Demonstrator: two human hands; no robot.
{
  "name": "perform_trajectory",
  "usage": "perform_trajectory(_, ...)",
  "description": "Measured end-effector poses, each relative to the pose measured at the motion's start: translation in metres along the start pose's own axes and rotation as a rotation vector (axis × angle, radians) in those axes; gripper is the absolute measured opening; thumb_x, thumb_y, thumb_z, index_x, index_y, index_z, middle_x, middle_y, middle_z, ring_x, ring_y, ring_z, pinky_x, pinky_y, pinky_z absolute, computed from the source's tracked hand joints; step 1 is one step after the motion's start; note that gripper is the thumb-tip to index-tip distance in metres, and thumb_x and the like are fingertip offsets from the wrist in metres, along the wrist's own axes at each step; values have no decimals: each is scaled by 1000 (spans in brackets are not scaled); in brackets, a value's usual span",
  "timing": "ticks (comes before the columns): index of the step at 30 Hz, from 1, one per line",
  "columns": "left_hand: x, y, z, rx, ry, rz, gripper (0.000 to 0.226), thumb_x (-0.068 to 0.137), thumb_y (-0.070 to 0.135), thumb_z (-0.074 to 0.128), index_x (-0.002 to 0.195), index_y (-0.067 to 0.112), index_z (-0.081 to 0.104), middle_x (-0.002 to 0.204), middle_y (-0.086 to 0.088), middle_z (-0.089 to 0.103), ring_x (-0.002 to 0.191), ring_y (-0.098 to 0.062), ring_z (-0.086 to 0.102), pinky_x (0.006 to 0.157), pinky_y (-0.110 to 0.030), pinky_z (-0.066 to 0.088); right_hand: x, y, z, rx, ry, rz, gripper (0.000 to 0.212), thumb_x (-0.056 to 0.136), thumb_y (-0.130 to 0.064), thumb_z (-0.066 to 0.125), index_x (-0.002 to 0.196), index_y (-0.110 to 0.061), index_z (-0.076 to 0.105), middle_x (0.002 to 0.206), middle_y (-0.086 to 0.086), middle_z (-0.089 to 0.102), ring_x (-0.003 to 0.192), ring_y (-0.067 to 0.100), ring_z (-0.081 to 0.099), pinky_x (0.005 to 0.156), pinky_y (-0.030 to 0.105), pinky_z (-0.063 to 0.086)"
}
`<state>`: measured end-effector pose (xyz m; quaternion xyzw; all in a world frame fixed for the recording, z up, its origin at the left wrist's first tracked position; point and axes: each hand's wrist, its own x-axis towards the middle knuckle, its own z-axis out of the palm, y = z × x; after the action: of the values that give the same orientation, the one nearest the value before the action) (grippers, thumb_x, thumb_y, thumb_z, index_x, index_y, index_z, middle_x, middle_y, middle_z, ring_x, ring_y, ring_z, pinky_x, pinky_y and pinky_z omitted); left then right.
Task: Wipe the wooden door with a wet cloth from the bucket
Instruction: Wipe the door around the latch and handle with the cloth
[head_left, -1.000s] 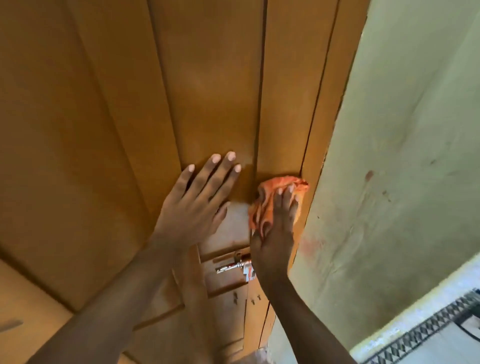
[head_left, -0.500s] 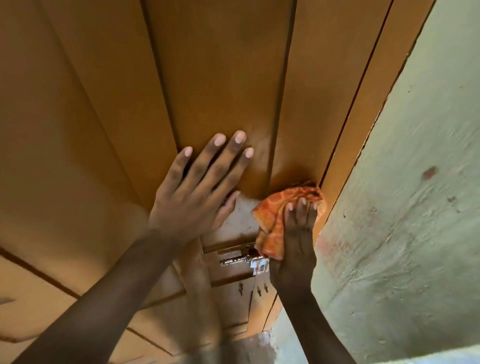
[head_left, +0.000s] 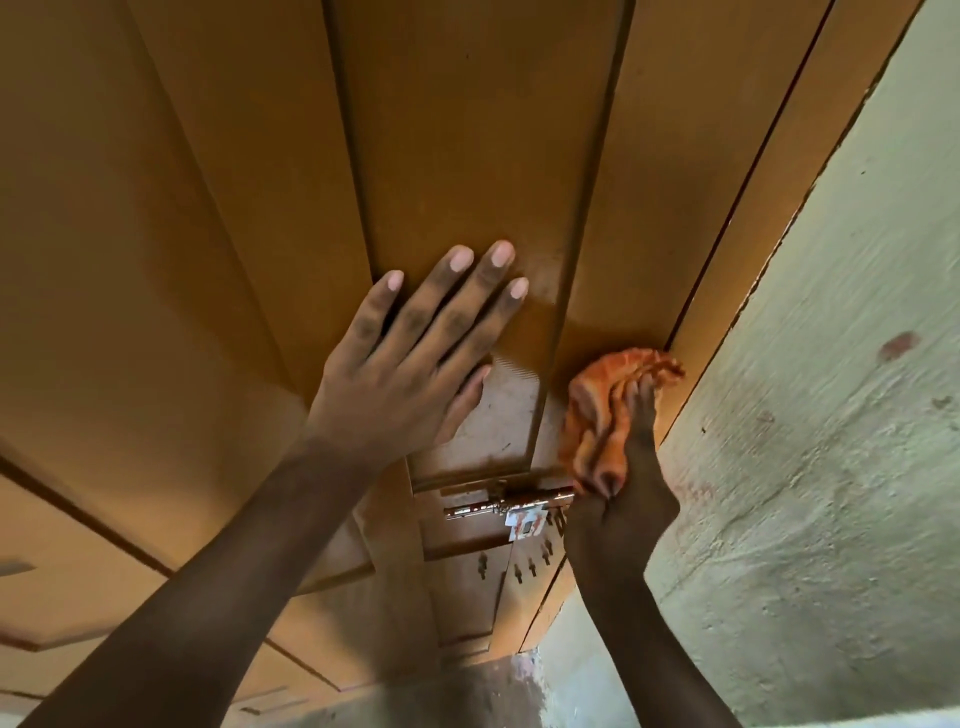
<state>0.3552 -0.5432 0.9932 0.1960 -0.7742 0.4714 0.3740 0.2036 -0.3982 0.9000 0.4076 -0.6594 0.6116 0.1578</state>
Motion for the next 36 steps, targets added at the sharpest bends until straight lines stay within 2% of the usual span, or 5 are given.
perform_trajectory(6,1,8,-1,-43,-47,-63,75,102,49,46,168,18,26,173,-7,21,159,-26,17,124,-47,10,-9,2,7,-158,-105,-209,59,105,-49,37,143,-4,41,150,24,42,149,39,28,76,59,61)
perform_trajectory(11,0,7,-1,-21,-33,-58,75,103,50,46,168,17,26,172,-8,22,159,-26,19,125,-47,10,6,2,-6,-43,-13,-87,48,105,-46,44,144,-18,43,140,24,57,115,46,66,68,51,63)
perform_trajectory(23,-5,10,6,17,11,-42,75,101,49,52,165,14,34,170,-11,30,156,-29,28,125,-49,15,-3,3,-8,-78,-73,-111,51,104,-35,47,146,-8,39,153,18,42,127,50,56,75,59,61)
perform_trajectory(28,-3,10,6,-2,16,-49,74,101,50,51,165,15,35,169,-10,30,156,-29,27,123,-50,18,-7,0,-2,-152,-147,-222,55,108,-43,32,147,-4,36,162,10,28,155,31,17,71,54,63)
perform_trajectory(36,-5,10,6,-2,19,-58,73,102,50,50,165,15,34,170,-10,30,156,-29,28,123,-50,18,1,-14,4,46,36,-6,48,102,-25,52,148,-17,44,145,20,54,125,46,59,73,56,62)
